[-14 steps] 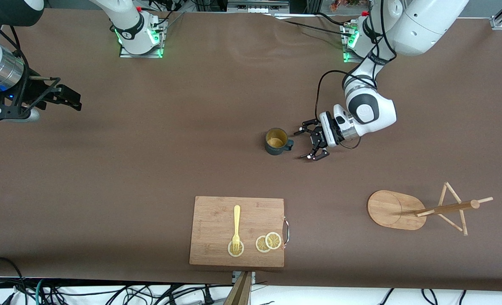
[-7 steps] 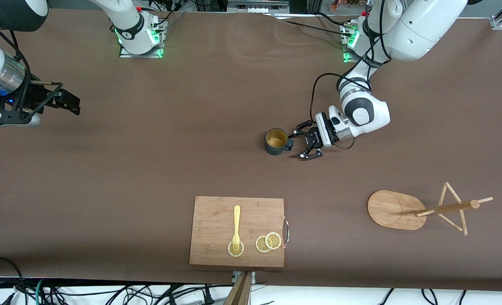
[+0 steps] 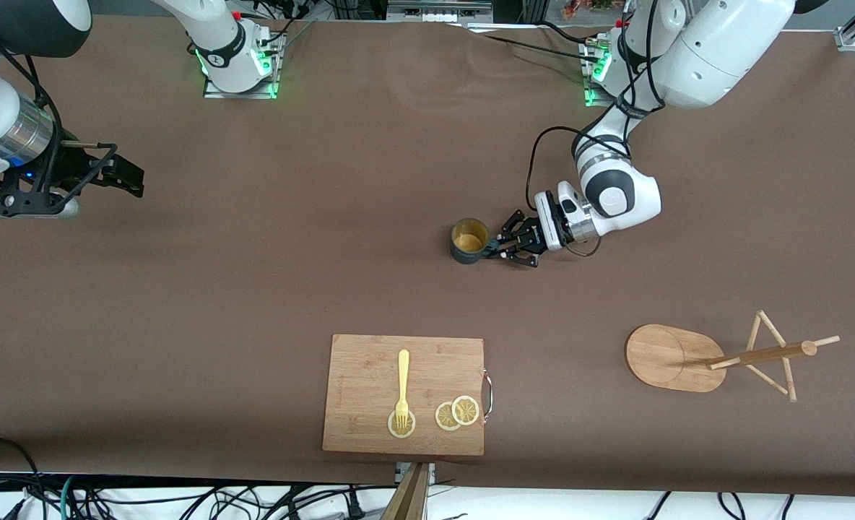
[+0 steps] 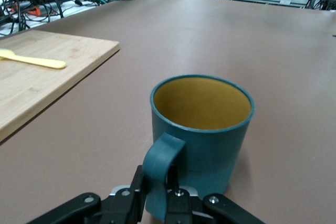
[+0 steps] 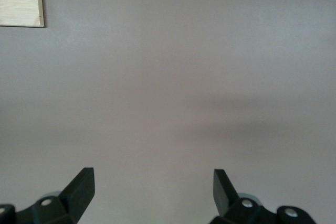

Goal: Pass cup and hang on rack
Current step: 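Grasp the teal mug's handle with the left gripper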

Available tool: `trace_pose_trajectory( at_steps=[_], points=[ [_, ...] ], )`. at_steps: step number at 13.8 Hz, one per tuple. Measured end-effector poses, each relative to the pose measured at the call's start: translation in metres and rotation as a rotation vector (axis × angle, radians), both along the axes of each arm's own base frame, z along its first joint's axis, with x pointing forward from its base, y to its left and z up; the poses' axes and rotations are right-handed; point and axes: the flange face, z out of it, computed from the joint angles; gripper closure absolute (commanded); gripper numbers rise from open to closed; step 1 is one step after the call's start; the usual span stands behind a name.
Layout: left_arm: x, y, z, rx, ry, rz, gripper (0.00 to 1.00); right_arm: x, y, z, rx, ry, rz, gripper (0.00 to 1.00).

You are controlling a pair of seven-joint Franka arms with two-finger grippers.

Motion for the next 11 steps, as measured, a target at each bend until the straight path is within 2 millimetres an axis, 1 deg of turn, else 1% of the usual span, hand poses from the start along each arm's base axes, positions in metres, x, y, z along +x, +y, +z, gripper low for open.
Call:
trace_pose_trajectory(
  at_steps=[4,5,8,9,11],
  points=[
    [0.004,0.005,-0.001,-0.013,0.000,0.009,1.00,0.000,0.000,0.000,0.000,0.000,-0.002,0.00],
    [0.006,0.011,-0.001,-0.014,0.000,0.020,1.00,0.000,0.000,0.000,0.000,0.000,-0.002,0.00],
    [0.017,0.036,0.001,-0.060,0.022,0.076,1.00,0.000,0.000,0.000,0.000,0.000,-0.002,0.00],
    [0.019,0.044,0.000,-0.082,0.051,0.101,1.00,0.000,0.000,0.000,0.000,0.001,-0.002,0.00],
    [0.015,0.058,-0.004,-0.123,0.139,0.155,1.00,0.000,0.000,0.000,0.000,0.001,-0.003,0.00]
  ],
)
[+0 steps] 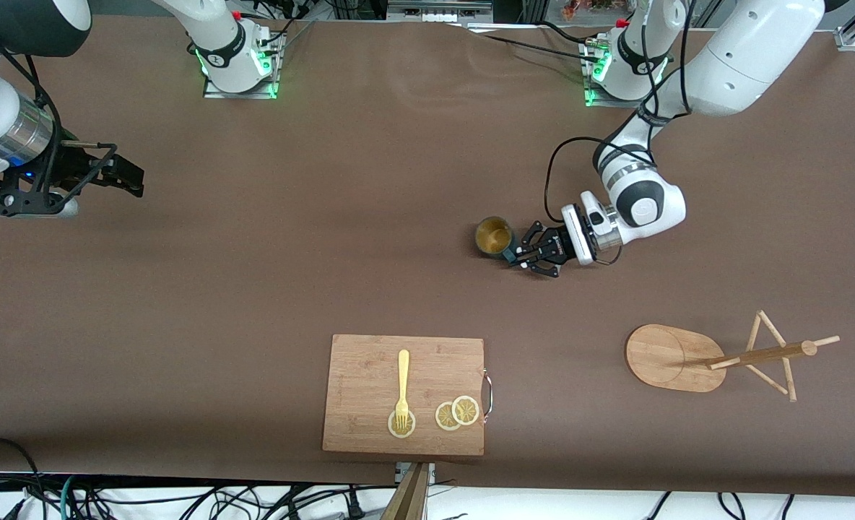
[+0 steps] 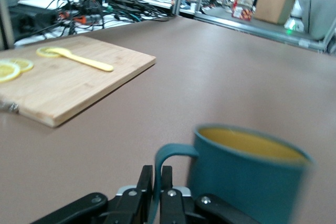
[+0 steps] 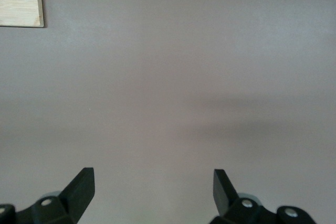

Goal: Pass cup and hang on rack
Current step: 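Grasp the teal mug's handle with the left gripper, then lift the mug with the left gripper and carry it toward the rack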

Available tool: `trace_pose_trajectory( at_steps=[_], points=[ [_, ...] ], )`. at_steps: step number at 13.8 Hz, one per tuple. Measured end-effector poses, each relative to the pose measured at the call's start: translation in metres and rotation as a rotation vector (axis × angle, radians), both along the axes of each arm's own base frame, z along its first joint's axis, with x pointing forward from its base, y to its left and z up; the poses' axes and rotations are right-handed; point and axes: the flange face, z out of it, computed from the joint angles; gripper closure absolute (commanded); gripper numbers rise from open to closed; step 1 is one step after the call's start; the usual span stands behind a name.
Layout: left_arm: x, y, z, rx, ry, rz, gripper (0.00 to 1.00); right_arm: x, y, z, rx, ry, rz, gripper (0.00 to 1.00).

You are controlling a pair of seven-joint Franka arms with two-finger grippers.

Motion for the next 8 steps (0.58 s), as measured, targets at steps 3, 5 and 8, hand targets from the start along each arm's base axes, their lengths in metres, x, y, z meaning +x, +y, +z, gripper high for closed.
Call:
trace_pose_trajectory(
  at_steps=[3,5,8],
  points=[
    [0.001,0.023,-0.003,-0.049,0.059,0.058,1.00,0.000,0.000,0.000,0.000,0.000,0.000,0.00],
    [0.002,0.028,-0.002,-0.067,0.069,0.071,1.00,0.000,0.000,0.000,0.000,0.000,-0.001,0.00],
    [0.004,0.031,-0.001,-0.092,0.119,0.097,1.00,0.000,0.000,0.000,0.000,0.002,-0.002,0.00]
  ],
)
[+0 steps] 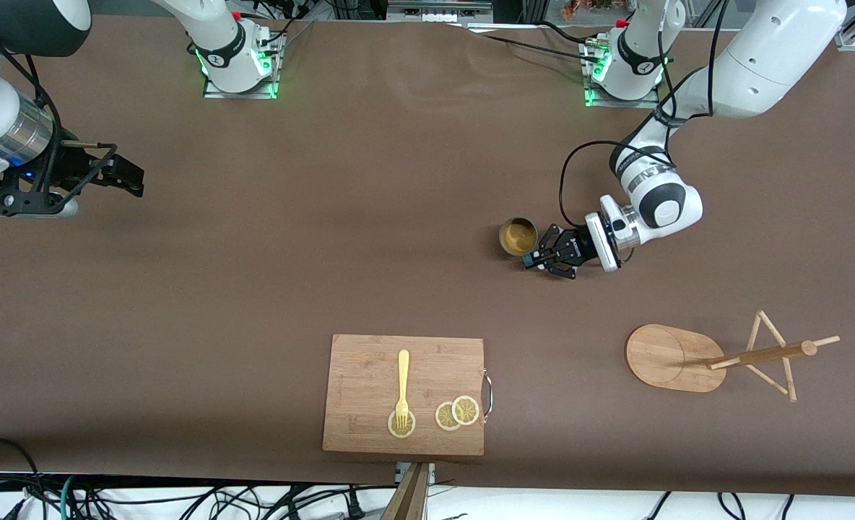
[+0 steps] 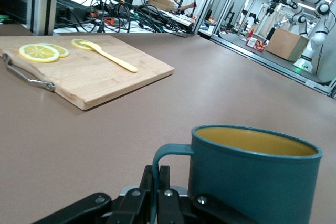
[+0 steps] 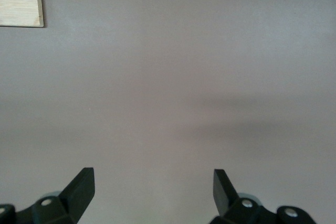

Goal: Pass cup and hang on rack
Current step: 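Lift the mug with the left gripper and carry it toward the rack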

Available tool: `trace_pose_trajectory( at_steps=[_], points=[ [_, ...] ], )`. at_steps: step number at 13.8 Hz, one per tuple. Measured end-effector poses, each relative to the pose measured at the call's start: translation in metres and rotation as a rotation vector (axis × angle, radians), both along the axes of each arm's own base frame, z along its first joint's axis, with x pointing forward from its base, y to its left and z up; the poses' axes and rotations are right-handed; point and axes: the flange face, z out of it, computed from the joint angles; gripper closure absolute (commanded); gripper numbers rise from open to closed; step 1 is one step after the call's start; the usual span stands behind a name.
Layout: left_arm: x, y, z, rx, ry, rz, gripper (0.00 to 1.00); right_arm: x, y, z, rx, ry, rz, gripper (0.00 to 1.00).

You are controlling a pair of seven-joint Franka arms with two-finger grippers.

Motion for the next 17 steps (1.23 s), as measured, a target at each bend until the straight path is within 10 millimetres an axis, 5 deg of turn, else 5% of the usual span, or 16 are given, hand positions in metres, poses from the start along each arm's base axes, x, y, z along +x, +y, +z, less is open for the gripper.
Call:
trace_pose_trajectory(
  at_steps=[4,7,13,17],
  points=[
    [-0.001,0.036,0.009,-0.101,0.185,0.126,1.00,-0.001,0.000,-0.001,-0.001,0.012,-0.003,0.00],
    [-0.001,0.069,0.034,-0.123,0.303,0.200,1.00,-0.001,0.000,-0.001,-0.002,0.014,-0.005,0.00],
    [-0.006,0.211,0.089,-0.076,0.520,0.250,1.00,-0.002,0.000,-0.002,-0.003,0.019,-0.005,0.00],
    [-0.024,0.258,0.099,-0.164,0.778,0.274,1.00,-0.002,-0.001,-0.002,-0.003,0.021,-0.006,0.00]
  ],
)
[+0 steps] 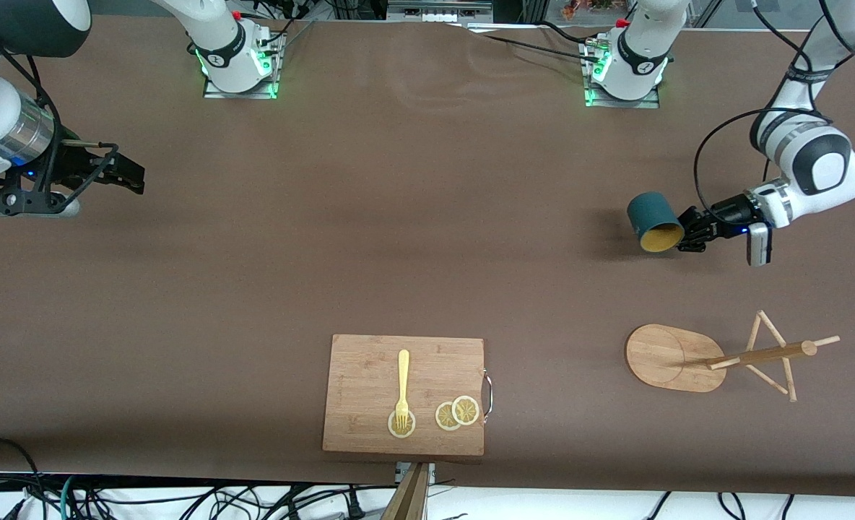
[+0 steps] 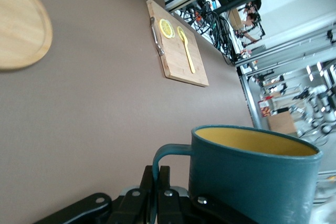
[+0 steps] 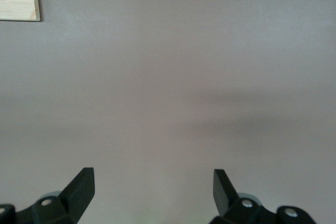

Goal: Pass cup and hang on rack
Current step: 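Lift the mug with the left gripper and carry it toward the rack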

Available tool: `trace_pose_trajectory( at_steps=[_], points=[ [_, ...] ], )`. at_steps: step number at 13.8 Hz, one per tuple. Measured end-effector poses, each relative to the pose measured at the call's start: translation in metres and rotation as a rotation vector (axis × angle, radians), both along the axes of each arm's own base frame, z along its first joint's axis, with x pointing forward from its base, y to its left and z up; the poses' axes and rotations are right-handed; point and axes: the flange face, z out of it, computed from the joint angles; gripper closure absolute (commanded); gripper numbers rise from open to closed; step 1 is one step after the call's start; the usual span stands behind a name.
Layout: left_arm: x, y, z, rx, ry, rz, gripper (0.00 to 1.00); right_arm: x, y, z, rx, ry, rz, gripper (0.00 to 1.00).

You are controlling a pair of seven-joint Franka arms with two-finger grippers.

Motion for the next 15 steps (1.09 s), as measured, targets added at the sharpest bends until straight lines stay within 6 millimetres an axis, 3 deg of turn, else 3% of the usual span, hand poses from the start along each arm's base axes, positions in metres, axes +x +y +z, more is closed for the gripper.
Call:
trace_pose_trajectory(
  at_steps=[2,6,8,10,15],
  points=[
    [0.005,0.017,0.018,-0.053,0.130,0.035,1.00,0.000,0.000,0.000,0.000,0.000,0.000,0.00],
    [0.040,0.037,0.074,-0.084,0.388,0.087,1.00,0.000,0.000,0.000,0.000,0.001,0.000,0.00],
    [0.051,0.044,0.093,-0.086,0.461,0.116,1.00,0.000,0.000,0.000,0.000,0.001,0.000,0.00],
    [0.059,0.055,0.097,-0.099,0.497,0.153,1.00,0.000,0.000,0.000,0.000,0.001,0.000,0.00],
    [0.089,0.090,0.071,-0.193,0.614,0.243,1.00,0.000,0.000,0.000,0.000,0.002,-0.001,0.00]
  ],
)
